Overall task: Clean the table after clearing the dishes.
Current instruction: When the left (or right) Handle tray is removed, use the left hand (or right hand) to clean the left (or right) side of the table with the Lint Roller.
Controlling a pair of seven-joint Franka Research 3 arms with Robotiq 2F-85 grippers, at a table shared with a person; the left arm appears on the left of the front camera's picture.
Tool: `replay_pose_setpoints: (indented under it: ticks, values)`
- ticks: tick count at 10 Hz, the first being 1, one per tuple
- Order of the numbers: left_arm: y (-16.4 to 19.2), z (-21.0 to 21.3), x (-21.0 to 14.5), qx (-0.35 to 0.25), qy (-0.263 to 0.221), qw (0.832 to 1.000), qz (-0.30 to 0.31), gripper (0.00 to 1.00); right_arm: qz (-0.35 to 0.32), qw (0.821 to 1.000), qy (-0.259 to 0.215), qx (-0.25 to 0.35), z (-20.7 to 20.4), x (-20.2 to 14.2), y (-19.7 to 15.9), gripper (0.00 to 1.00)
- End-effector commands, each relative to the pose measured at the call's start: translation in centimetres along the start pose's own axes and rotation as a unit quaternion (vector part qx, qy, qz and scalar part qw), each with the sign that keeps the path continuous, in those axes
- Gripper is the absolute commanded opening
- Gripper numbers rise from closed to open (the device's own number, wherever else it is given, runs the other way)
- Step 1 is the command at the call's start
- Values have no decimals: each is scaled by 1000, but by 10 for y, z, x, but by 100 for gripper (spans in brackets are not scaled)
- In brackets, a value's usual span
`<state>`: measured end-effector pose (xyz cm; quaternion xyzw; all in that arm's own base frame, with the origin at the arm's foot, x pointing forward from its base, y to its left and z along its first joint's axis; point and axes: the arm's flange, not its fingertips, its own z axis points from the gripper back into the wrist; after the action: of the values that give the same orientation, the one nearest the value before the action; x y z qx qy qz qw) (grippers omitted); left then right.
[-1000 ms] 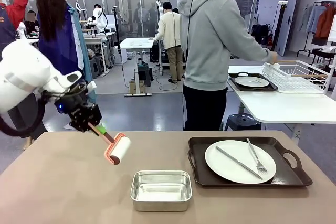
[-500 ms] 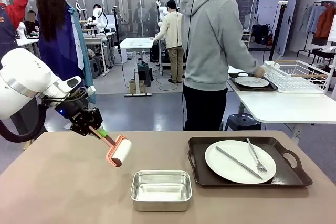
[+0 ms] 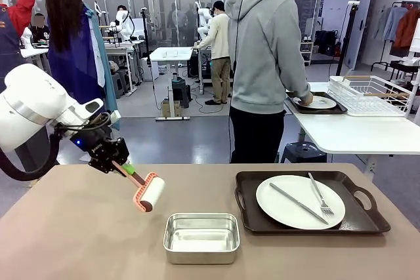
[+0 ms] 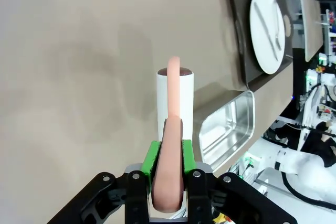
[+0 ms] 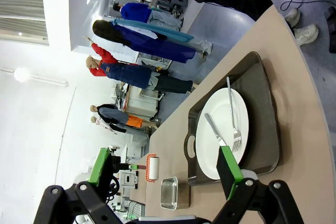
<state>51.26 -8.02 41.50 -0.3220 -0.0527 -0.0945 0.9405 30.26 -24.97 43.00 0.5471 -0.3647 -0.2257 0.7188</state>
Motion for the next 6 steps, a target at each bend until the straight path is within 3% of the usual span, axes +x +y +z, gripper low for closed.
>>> replay_pose_setpoints:
  ticks: [1, 4, 6]
  values:
    - [18, -12, 2, -20, -24, 999, 12, 22, 3, 1000, 2, 2, 0, -1, 3, 100]
    - [48, -34, -7, -40, -57, 997, 45, 22, 3, 1000, 2, 2, 0, -1, 3, 100]
    - [77, -47, -21, -47, -51, 994, 82, 22, 3, 1000, 2, 2, 0, -1, 3, 100]
